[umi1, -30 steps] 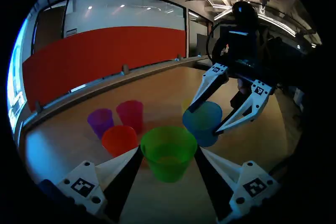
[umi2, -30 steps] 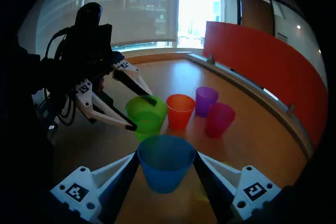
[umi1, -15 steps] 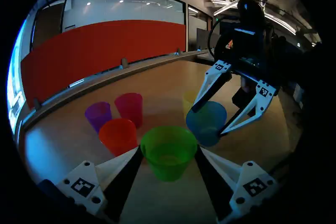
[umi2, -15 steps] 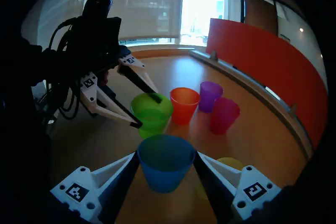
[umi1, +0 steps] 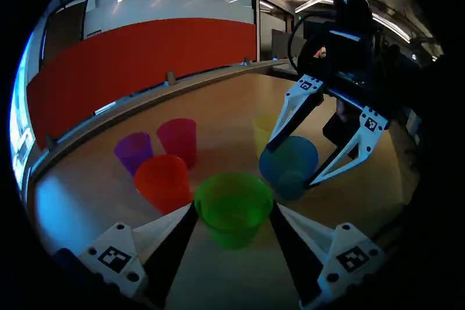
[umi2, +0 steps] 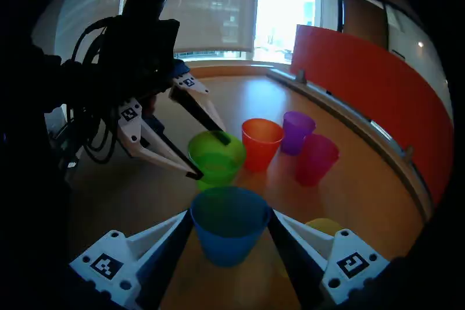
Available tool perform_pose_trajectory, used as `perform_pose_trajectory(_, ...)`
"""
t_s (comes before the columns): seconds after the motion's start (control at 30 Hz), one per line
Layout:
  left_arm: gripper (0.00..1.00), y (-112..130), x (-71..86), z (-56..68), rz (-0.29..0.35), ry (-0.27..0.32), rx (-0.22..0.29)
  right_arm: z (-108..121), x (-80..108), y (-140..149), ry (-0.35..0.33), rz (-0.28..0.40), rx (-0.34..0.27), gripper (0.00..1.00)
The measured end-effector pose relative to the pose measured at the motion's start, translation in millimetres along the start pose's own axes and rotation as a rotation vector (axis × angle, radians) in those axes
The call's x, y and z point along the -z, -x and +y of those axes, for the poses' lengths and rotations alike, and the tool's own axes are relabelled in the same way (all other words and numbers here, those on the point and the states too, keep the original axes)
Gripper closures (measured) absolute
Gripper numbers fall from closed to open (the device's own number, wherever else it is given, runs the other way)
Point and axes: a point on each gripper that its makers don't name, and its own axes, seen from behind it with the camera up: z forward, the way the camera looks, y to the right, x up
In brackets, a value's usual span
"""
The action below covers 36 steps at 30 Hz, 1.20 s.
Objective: Pour water
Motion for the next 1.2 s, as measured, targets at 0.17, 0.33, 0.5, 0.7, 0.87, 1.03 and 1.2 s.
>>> perform_pose_trajectory(0.17, 0.14, 1.9, -1.8, 2.1, -0.013, 0.004, -0.007, -1.4, -2.0, 2.9, -0.004, -0.001, 0.002, 0.07)
perform_pose_trajectory(0.33, 0.14, 4.0, -3.1, 4.3, -0.021, 0.009, -0.012, -0.3, -3.0, 4.3, -0.001, 0.004, 0.004, 0.07)
perform_pose_trajectory(0.5, 0.13, 6.1, -4.0, 5.1, -0.025, 0.011, -0.008, -0.1, -3.5, 5.4, -0.003, 0.004, 0.006, 0.07)
perform_pose_trajectory(0.7, 0.14, 7.6, -2.4, 3.8, -0.027, 0.011, -0.002, -1.2, -3.4, 6.2, -0.003, 0.003, 0.012, 0.07)
perform_pose_trajectory(0.87, 0.14, 10.0, -0.8, 3.0, -0.031, 0.009, -0.001, -1.5, -1.0, 7.4, -0.002, -0.001, 0.014, 0.07)
perform_pose_trajectory(1.03, 0.13, 11.1, -0.7, 2.3, -0.033, 0.006, 0.000, -2.4, 2.2, 10.3, 0.000, -0.010, 0.019, 0.07)
perform_pose_trajectory(1.2, 0.13, 12.9, -1.8, 0.9, -0.041, -0.005, -0.005, -3.8, 5.4, 13.1, 0.006, -0.017, 0.018, 0.06)
